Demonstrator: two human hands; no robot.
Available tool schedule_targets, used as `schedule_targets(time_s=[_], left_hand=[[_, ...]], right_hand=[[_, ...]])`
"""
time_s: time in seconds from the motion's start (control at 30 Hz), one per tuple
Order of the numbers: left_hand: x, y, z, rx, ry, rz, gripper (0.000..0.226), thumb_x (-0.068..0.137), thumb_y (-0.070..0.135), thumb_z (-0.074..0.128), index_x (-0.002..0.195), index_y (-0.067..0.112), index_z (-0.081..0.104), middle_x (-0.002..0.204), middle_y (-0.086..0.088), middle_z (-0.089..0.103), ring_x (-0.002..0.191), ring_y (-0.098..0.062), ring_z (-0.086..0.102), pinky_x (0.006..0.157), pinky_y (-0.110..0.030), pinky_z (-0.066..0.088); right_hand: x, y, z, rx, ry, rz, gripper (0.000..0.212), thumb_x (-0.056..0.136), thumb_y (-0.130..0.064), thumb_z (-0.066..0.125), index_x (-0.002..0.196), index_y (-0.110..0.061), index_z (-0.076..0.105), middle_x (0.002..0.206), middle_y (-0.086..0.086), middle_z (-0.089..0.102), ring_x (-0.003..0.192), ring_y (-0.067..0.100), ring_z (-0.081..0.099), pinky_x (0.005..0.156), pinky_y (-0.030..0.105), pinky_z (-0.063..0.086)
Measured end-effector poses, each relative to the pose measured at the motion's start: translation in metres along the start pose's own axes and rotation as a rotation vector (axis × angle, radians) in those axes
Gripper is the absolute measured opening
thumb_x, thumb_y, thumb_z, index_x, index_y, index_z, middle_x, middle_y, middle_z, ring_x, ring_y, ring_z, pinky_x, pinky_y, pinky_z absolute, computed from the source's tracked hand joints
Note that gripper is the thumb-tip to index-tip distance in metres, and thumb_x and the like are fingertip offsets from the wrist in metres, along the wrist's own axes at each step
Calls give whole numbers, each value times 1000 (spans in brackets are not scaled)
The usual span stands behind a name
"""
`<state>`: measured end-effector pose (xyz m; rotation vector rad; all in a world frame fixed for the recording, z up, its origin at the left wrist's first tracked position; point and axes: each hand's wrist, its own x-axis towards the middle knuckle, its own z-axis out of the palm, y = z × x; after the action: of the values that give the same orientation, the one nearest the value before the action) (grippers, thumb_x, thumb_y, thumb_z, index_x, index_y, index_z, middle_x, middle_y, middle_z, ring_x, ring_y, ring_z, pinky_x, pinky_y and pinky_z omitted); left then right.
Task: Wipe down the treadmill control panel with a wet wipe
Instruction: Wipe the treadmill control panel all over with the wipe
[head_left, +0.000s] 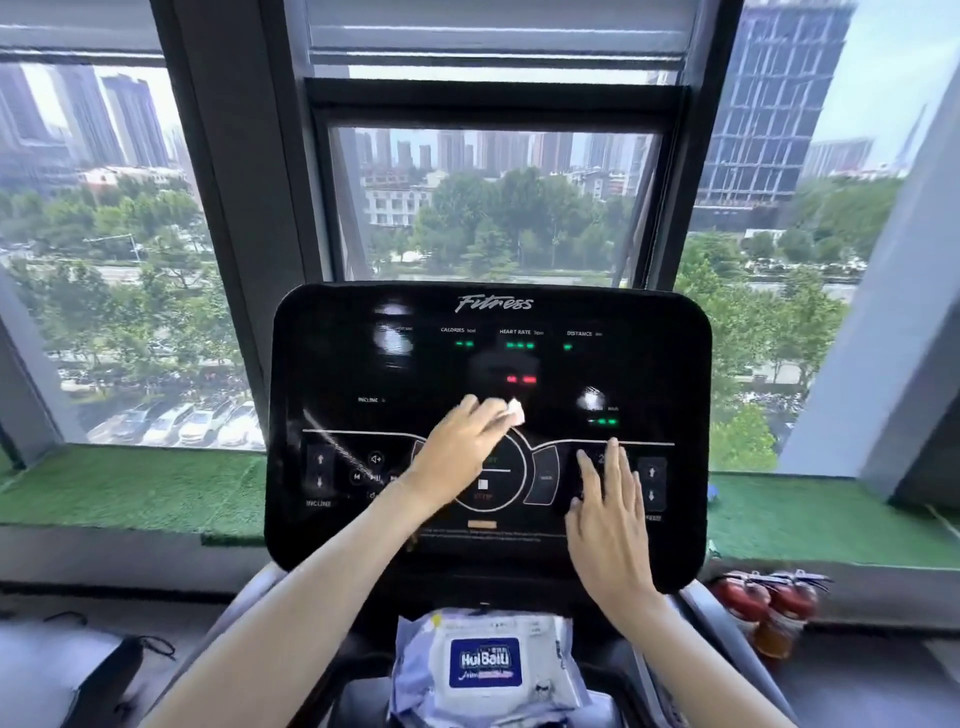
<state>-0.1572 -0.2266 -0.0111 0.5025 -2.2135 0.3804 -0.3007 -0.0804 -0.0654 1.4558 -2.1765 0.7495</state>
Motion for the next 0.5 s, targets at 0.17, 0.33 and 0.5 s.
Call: schedule_targets(time_s=[0.17, 0.33, 0.5], left_hand=[[35, -6, 3, -189, 300, -540, 60, 73, -24, 54, 120, 13, 60, 105, -10, 52, 92, -24, 47, 80, -29, 46], [96, 54, 22, -205, 128, -288, 66, 66, -26, 50, 119, 12, 61, 102, -7, 54, 89, -23, 45, 70, -31, 46], [148, 98, 38, -239, -104, 33, 65, 69, -22, 50, 124, 12, 58, 111, -6, 54, 94, -23, 41, 70, -30, 45]], right_hand=[[-1, 28, -9, 8, 23, 93, 57, 84, -10, 57, 137, -4, 40, 149, 27, 21, 139, 36, 22, 111, 47, 23], [-7, 56, -13, 28, 26, 159, 54, 86, -13, 46, 139, -4, 37, 150, 26, 19, 139, 36, 21, 110, 48, 26], [-11, 72, -21, 66, 32, 194, 54, 89, -9, 49, 141, -6, 33, 152, 23, 13, 140, 35, 15, 112, 47, 23]])
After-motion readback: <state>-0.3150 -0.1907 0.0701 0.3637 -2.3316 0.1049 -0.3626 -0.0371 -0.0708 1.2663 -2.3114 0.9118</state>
